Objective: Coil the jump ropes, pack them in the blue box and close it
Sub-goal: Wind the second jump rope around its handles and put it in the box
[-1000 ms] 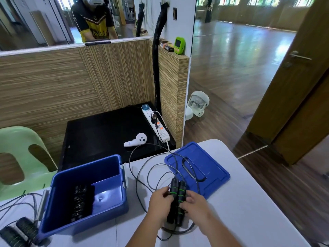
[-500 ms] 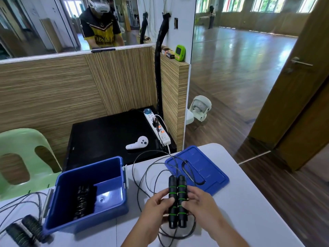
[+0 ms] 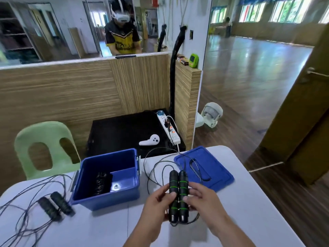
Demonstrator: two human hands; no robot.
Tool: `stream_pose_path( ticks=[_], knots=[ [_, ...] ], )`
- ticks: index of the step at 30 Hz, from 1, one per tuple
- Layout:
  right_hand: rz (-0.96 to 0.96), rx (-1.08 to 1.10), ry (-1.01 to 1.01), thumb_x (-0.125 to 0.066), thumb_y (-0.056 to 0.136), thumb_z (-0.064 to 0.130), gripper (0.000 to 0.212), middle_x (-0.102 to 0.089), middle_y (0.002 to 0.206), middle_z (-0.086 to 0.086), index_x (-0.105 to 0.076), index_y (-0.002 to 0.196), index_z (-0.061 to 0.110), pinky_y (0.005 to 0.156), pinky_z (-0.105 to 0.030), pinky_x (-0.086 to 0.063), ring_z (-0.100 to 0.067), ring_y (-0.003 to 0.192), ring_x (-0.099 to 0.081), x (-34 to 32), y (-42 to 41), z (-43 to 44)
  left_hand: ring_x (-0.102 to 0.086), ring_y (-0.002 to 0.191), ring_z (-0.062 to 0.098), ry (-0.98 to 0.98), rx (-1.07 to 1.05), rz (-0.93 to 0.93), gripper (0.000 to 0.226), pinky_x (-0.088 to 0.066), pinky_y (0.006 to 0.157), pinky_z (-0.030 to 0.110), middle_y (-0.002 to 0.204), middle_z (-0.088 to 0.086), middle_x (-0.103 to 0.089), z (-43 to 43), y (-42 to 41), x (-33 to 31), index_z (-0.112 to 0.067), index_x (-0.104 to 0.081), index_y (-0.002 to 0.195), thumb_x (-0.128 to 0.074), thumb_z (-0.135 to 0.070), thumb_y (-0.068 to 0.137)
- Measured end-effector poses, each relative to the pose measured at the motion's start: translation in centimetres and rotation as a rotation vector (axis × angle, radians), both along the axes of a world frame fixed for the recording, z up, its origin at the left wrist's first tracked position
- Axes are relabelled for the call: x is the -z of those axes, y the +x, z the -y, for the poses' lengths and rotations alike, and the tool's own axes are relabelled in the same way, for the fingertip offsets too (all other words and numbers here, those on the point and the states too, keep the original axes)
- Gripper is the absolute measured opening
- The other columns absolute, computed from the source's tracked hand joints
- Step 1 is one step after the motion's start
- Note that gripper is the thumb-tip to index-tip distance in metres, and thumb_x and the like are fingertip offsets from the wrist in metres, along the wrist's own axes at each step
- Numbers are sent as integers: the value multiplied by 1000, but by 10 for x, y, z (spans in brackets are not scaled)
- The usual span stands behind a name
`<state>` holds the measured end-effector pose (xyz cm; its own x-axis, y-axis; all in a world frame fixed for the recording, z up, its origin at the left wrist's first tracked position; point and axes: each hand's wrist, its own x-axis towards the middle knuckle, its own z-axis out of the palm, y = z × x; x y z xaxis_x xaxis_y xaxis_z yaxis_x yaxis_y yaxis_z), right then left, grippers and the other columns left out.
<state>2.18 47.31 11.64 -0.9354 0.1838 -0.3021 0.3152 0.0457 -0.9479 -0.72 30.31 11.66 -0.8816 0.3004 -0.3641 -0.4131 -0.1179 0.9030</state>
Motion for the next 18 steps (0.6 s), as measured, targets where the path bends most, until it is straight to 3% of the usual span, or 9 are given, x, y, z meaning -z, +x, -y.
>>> stream_pose_path(
  ticks=[4, 8, 15, 18],
  knots=[
    [-25, -23, 26, -68, 87, -6, 44, -80, 103, 2, -72, 115, 28, 86, -42, -63, -20, 95, -77, -15, 20, 17, -75, 104, 33, 23, 5, -9, 30, -58, 68, 36, 112, 8, -78, 17, 23, -8, -26, -69, 126, -63, -13, 100],
    [-67, -38, 47, -66, 89, -6, 43, -80, 104, 3, -73, 116, 27, 70, -28, -60, -17, 92, -77, -31, 47, 41, -75, 104, 30, 59, 46, -44, 30, -57, 68, 35, 118, 8, -76, 40, 45, -18, -27, -70, 127, -60, -15, 101],
    [-70, 49, 115, -53, 92, -2, 41, -79, 95, -6, -76, 112, 25, 77, -41, -64, -25, 93, -76, -45, 102, 96, -72, 109, 39, 91, 92, -103, 34, -58, 71, 42, 123, 13, -74, 88, 94, -21, -26, -66, 134, -62, -18, 101],
    [-38, 122, 91, -61, 88, 20, 30, -78, 96, -4, -72, 116, 23, 71, -39, -64, -21, 90, -76, -49, 120, 118, -73, 108, 40, 68, 112, -174, 35, -60, 78, 51, 121, 11, -75, 105, 116, -21, -27, -67, 133, -62, -16, 101]
  ],
)
